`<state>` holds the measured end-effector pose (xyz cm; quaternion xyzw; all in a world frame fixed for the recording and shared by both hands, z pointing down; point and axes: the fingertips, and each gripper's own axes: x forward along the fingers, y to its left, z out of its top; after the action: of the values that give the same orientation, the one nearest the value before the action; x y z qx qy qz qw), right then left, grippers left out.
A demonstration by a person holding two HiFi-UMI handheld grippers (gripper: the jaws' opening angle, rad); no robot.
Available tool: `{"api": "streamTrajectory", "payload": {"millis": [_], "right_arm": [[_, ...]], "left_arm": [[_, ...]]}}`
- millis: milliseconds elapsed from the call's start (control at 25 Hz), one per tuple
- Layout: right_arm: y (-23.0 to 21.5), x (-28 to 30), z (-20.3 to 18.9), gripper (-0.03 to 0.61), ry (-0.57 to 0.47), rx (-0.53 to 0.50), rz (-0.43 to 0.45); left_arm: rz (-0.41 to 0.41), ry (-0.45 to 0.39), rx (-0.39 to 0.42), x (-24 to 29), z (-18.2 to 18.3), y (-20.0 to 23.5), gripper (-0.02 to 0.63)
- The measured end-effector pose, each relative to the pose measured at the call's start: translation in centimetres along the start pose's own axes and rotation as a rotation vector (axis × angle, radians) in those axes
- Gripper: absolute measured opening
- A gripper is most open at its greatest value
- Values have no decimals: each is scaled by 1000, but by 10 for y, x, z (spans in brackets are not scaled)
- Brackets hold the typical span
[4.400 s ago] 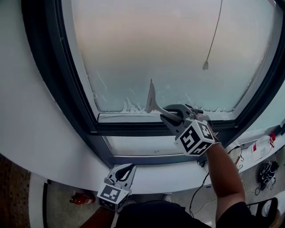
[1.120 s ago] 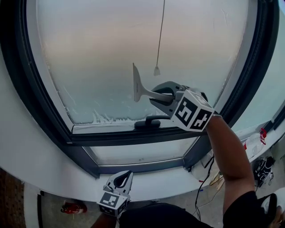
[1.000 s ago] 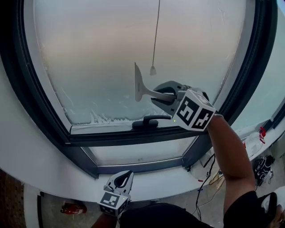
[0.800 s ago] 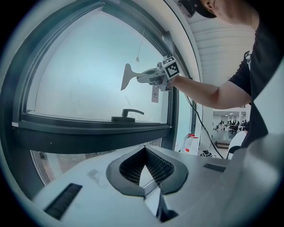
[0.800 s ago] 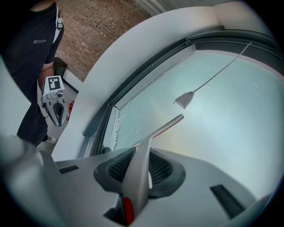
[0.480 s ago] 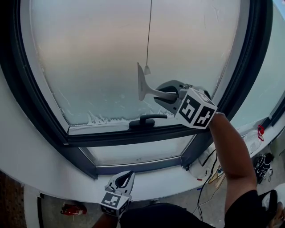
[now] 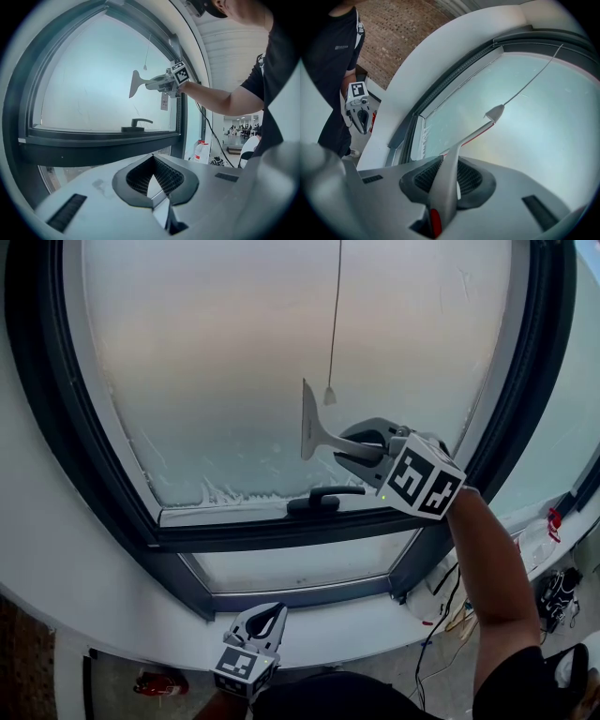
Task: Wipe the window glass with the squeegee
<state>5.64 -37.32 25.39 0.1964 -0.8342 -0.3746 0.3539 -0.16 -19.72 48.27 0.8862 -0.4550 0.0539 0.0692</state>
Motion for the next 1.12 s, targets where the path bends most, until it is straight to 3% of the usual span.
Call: {"api": "streamTrajectory", "payload": {"millis": [280,480,840,1120], "right_arm": [[19,14,69,67,-119,8,40],[25,47,144,67,-206,7,81],[4,122,256,67,-260,-73,110],[-22,155,295,67,-230,-131,111]], "left_arm": [[59,-8,40,-31,18,34,2],[135,-77,89,-63,56,74,2],[227,-206,125,-110,107,118,2],[263,-189,137,-130,101,131,0]]}}
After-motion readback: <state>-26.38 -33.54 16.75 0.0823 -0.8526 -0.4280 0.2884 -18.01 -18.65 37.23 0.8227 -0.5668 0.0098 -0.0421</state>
